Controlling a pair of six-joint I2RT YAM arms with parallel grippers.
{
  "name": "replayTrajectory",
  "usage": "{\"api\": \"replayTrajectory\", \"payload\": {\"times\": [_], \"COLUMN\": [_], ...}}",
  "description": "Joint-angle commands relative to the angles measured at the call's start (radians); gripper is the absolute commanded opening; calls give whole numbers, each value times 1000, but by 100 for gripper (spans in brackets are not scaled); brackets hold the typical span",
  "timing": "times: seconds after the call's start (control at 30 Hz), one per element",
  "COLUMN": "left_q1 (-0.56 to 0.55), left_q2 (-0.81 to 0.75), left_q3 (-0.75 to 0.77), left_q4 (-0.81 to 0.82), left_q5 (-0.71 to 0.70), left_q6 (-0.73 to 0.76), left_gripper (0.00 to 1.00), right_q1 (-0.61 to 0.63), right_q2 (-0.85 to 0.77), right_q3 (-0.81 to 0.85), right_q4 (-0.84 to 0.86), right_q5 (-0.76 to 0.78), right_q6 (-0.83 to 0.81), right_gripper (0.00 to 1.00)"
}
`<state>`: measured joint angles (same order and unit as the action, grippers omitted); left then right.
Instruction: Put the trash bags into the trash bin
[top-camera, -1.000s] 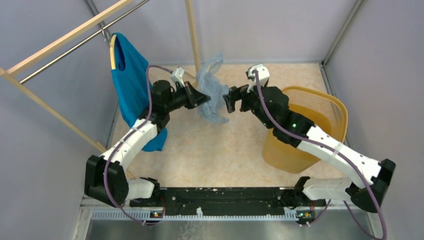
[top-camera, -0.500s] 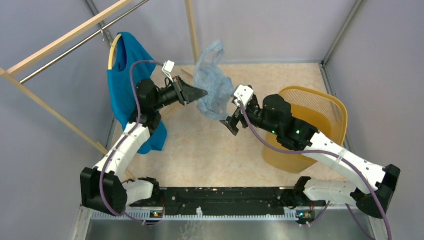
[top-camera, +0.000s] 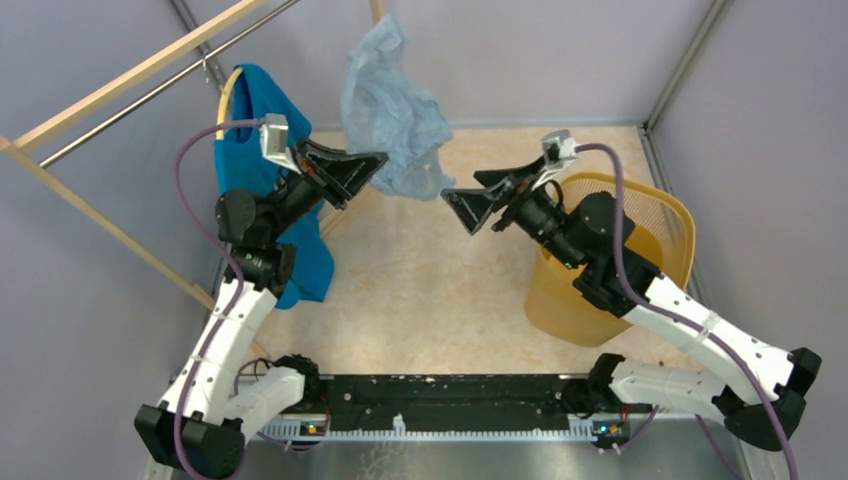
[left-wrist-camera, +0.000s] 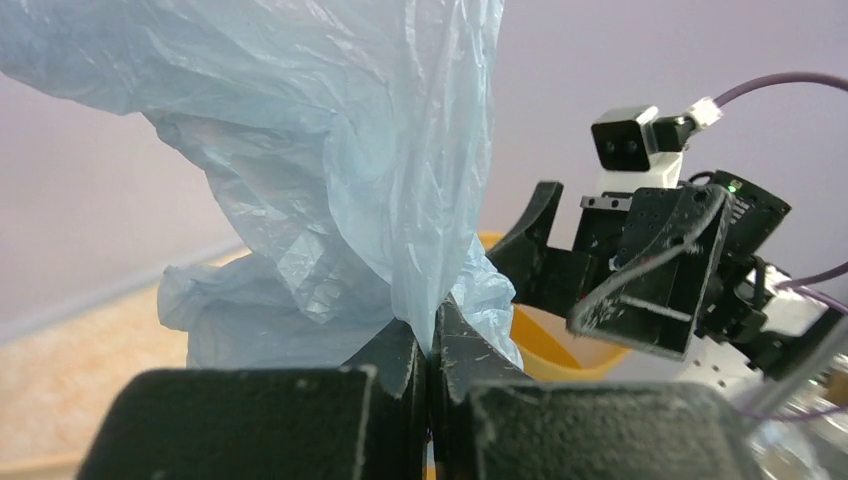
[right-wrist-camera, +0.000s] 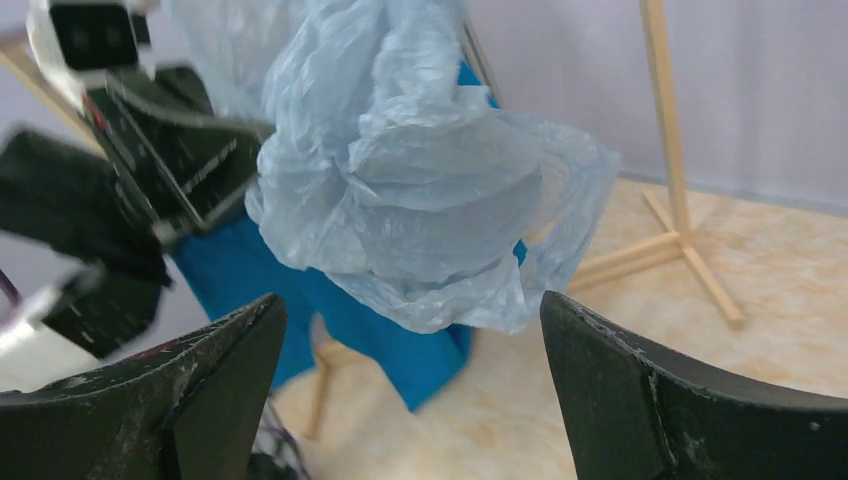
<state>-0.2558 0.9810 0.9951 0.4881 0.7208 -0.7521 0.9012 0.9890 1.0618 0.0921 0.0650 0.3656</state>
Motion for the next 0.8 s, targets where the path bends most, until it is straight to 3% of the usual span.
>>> {"api": "replayTrajectory", "payload": {"times": [0.0,0.13,0.4,0.47,0.6,0.77], "left_q1": [5,4,4,4,4,4], "left_q2": [-45,-51,-47,-46,-39,-38], "left_q3": [46,72,67,62,44,36], "left_q4": [152,222,334,362,427,438], "left_q5": [-123,-148,-146,-132,-99,-44], "left_q6": [96,118,117,112,92,91], "left_gripper": [0,0,0,0,0,0], "right_q1": [10,10,1,-28,-137,-166], "right_q2": [21,71,152,179,263,344], "right_q3": [100,188,264,278,288,360], "right_q4": [99,-27,9,-12,66,57], "right_q5": [132,352,402,354,105,-20], "right_q6": [347,597,763,822,897,666], "right_gripper": [97,95,87,84,80,83]}}
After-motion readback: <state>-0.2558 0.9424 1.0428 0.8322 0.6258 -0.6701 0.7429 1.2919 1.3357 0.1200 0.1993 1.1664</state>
